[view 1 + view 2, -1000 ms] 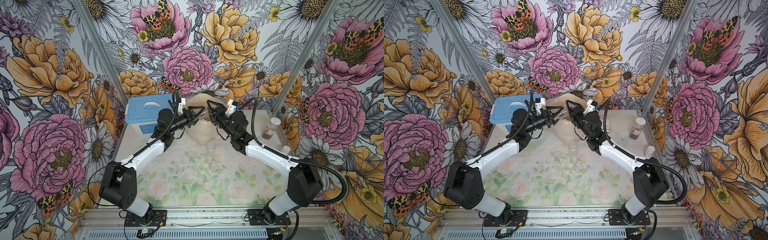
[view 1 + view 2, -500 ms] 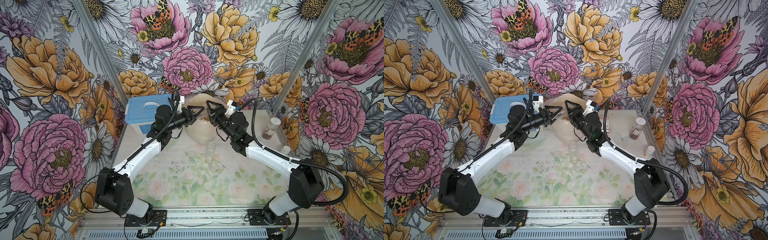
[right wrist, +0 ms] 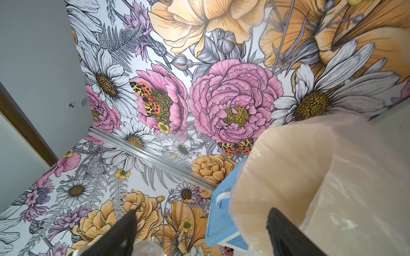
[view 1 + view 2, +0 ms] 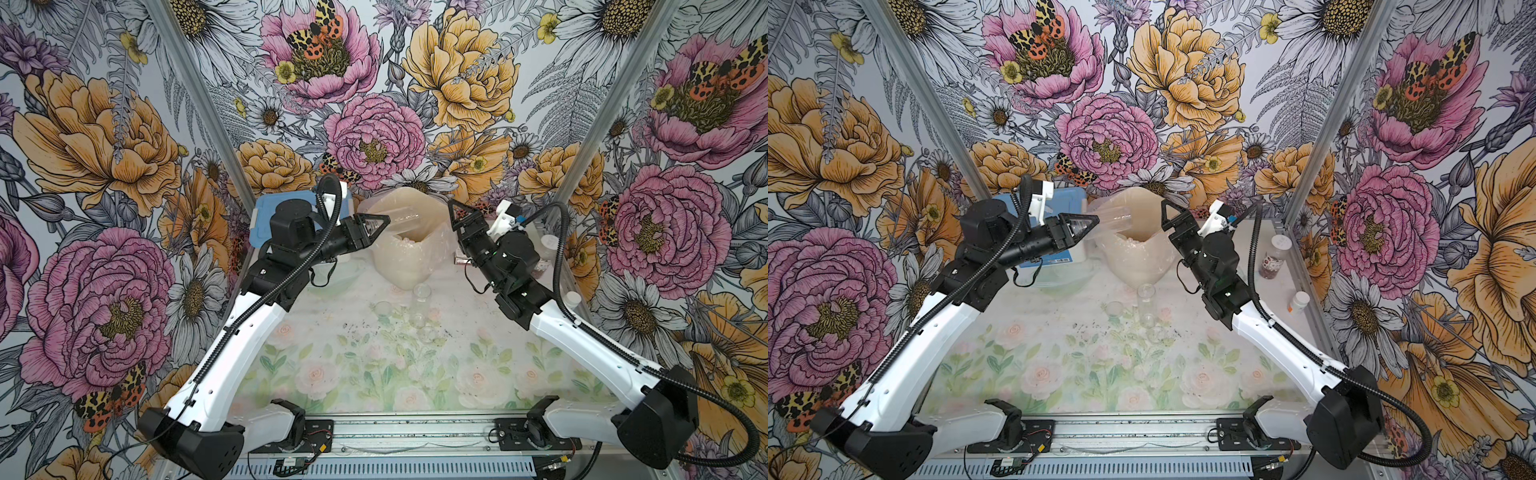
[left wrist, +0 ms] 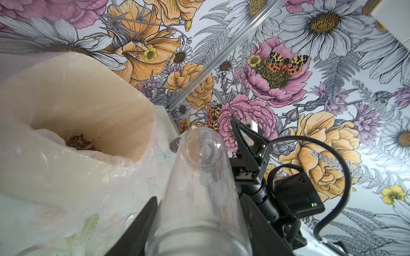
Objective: Empty the moldy dried flower tea in the jars
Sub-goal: Place the jar at the center of the board.
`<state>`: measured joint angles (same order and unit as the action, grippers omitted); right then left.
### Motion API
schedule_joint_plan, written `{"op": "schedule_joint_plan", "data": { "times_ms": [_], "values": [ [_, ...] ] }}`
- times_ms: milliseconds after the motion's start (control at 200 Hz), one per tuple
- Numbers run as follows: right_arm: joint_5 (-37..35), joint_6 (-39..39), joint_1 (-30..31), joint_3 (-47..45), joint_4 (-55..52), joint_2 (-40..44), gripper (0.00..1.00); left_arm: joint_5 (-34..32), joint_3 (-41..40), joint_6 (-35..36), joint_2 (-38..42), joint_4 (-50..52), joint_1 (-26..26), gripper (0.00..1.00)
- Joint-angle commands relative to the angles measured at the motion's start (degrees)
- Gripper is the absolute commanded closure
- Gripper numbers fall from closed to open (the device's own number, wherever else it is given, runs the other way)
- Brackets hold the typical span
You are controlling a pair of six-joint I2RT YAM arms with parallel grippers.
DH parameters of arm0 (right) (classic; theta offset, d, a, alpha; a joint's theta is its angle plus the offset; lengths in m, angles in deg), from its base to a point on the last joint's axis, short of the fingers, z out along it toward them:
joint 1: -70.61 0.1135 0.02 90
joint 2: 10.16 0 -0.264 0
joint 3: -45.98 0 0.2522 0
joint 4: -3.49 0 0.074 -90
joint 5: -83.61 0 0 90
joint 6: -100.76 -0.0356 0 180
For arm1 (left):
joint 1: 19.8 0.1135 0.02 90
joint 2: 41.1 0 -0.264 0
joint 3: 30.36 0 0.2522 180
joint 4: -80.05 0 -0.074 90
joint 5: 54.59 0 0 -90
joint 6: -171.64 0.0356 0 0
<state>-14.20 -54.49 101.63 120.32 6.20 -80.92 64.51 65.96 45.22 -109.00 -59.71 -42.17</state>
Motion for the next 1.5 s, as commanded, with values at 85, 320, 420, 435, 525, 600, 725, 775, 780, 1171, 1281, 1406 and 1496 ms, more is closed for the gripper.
{"op": "schedule_joint_plan", "data": {
  "times_ms": [85, 320, 420, 435, 525, 600, 725, 775, 780, 1171, 1281, 1406, 1496],
  "values": [
    [-3.40, 14.40, -1.02, -0.13, -13.22, 5.54, 0.04, -8.13, 2.29, 12.15, 5.14, 23.68, -0.15, 0.60],
    [-2.47, 28.23, -1.66, -0.01, -24.01, 9.09, 0.01, -17.05, 1.38, 15.78, 6.79, 39.09, -3.73, 0.59],
    [-3.06, 32.66, -2.08, -0.40, -28.35, 9.97, 0.01, -20.17, 1.14, 17.00, 4.50, 44.35, -5.26, 0.59],
    [-3.15, 33.00, -2.11, -0.57, -28.84, 10.12, 0.01, -20.84, 0.97, 17.00, 4.24, 44.79, -5.64, 0.59],
    [-3.95, 34.22, -2.54, -2.26, -30.74, 11.29, 0.01, -23.06, -0.32, 17.34, 2.18, 46.01, -7.52, 0.57],
    [-4.54, 34.60, -2.96, -3.42, -32.20, 11.86, 0.01, -23.96, -0.82, 17.43, 0.16, 46.87, -8.80, 0.57],
    [-5.39, 35.64, -3.49, -4.63, -33.49, 12.48, 0.01, -26.75, -1.04, 17.72, -3.44, 47.87, -11.29, 0.57],
    [-5.39, 36.41, -3.64, -4.83, -33.88, 12.49, 0.01, -27.07, -1.24, 18.10, -4.91, 48.03, -11.92, 0.57],
    [-5.38, 36.46, -3.67, -4.80, -33.96, 12.49, 0.01, -27.03, -1.25, 18.12, -5.07, 48.04, -11.96, 0.57],
    [-4.95, 37.67, -4.54, -6.42, -35.31, 12.23, 0.01, -31.40, -2.24, 19.25, -17.21, 47.88, -16.85, 0.58],
    [-5.04, 37.76, -4.74, -7.20, -35.32, 12.76, 0.01, -32.62, -2.41, 18.96, -19.53, 46.98, -18.08, 0.58],
    [-5.11, 37.92, -5.09, -7.82, -35.34, 13.10, 0.01, -33.49, -3.46, 18.63, -21.44, 44.39, -19.33, 0.59],
    [-5.26, 38.01, -5.22, -8.02, -35.28, 13.15, 0.01, -33.09, -4.87, 18.22, -21.76, 41.41, -19.73, 0.61]
  ]
}}
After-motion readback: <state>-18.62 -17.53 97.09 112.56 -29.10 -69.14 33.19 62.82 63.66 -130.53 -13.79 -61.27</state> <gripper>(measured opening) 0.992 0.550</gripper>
